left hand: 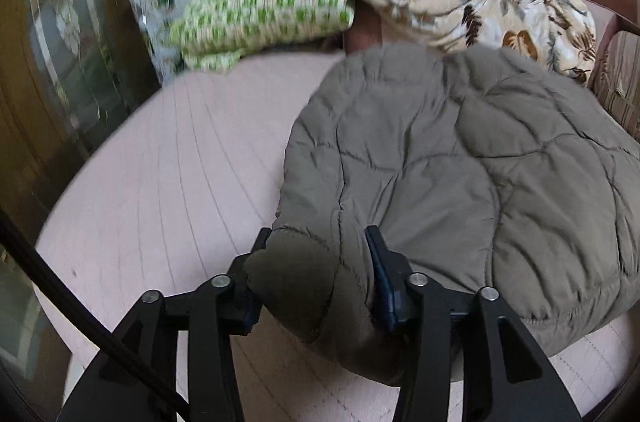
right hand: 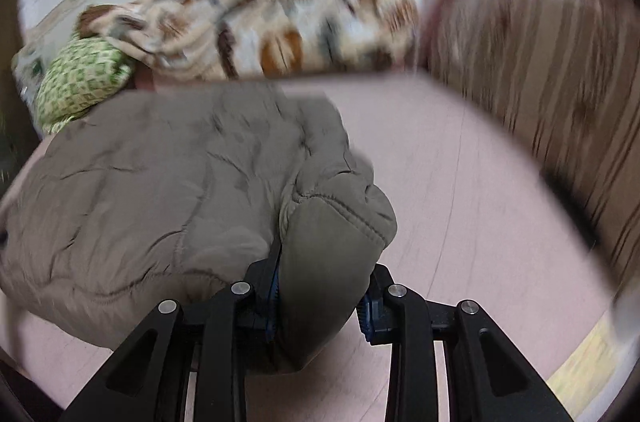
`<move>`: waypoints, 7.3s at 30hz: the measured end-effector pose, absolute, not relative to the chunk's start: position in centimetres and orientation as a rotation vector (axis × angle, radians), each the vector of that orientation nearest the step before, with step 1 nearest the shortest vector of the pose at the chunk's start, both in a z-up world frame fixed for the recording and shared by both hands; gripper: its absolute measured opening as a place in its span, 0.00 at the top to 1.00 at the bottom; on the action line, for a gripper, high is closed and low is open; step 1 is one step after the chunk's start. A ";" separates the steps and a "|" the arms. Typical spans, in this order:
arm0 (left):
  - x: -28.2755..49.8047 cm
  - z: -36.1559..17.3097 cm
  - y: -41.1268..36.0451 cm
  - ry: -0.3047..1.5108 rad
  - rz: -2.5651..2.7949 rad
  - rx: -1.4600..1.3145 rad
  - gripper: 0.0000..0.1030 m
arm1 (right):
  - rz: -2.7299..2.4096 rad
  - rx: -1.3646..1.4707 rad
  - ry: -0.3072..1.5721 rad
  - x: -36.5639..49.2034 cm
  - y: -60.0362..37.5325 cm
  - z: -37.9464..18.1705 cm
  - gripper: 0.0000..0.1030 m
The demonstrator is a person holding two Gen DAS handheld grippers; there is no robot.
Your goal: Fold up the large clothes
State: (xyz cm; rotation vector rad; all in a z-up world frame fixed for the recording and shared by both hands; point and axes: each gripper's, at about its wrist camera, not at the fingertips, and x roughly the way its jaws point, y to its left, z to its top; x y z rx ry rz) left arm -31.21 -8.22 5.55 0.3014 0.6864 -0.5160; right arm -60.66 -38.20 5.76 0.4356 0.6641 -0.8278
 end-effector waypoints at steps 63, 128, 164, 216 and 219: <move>-35.6 5.2 -16.1 0.619 -0.624 0.229 0.34 | -0.433 0.253 0.646 -49.0 -29.3 5.2 0.50; -35.5 6.2 -9.8 0.674 -0.508 0.168 0.32 | -0.466 0.106 0.641 -51.7 -24.2 5.2 0.37; -45.7 9.4 -5.9 0.472 -0.702 0.196 0.14 | -0.742 0.274 0.413 -62.1 -25.3 9.0 0.27; -46.2 6.1 -8.5 0.605 -0.635 0.419 0.02 | -0.661 0.129 0.401 -60.5 -19.1 8.1 0.04; -46.2 6.1 -8.5 0.600 -0.632 0.427 0.02 | -0.659 0.131 0.402 -60.5 -19.1 8.1 0.04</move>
